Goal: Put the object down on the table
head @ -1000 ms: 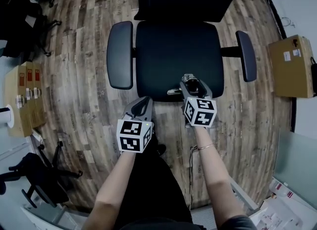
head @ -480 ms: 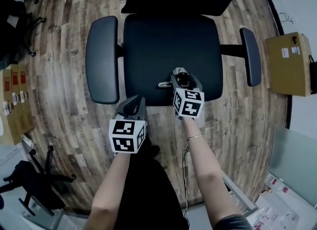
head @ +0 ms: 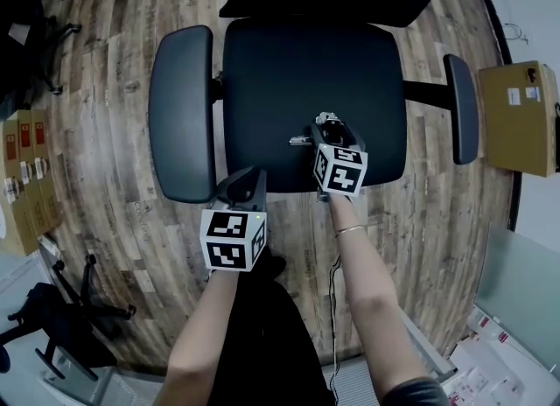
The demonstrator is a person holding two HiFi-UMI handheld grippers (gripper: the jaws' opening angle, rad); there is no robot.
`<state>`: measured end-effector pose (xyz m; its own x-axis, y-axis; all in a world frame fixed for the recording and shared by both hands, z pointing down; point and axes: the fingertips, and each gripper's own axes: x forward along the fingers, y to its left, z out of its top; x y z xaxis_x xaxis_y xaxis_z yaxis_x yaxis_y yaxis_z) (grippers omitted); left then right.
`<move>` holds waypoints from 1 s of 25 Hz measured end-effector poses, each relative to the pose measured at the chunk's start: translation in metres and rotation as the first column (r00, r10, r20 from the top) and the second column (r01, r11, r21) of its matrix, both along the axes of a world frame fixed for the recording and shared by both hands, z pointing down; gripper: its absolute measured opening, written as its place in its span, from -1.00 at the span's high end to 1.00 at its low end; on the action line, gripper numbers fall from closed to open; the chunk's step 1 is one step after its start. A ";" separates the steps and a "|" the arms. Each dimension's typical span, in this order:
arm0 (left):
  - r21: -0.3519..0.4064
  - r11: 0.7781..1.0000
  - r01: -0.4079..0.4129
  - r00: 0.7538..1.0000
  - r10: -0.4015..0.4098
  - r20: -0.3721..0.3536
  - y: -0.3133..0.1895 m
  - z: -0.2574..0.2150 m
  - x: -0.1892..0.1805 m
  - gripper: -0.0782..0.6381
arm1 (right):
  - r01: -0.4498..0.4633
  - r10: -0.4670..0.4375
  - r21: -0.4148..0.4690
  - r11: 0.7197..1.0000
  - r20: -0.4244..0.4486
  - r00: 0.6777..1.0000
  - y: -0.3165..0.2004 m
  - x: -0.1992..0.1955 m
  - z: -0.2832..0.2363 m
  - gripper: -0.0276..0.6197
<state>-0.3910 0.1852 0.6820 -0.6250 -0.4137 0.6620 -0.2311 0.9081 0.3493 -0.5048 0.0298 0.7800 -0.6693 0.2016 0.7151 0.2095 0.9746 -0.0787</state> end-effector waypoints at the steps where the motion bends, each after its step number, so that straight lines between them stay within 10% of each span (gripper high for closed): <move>1: 0.000 1.000 0.000 1.000 0.000 -0.001 0.000 0.001 -0.002 0.70 | 0.001 -0.001 0.003 1.000 -0.003 1.000 0.000 -0.002 0.002 0.02; 25: 0.012 0.998 -0.059 0.998 0.060 -0.013 -0.023 -0.002 0.001 0.70 | -0.091 0.091 -0.063 0.994 0.004 0.996 -0.018 0.014 -0.010 0.02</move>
<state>-0.3900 0.1624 0.6803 -0.5902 -0.4577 0.6650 -0.2799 0.8886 0.3632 -0.4913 0.0123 0.7697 -0.6919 0.1841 0.6981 0.1208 0.9828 -0.1394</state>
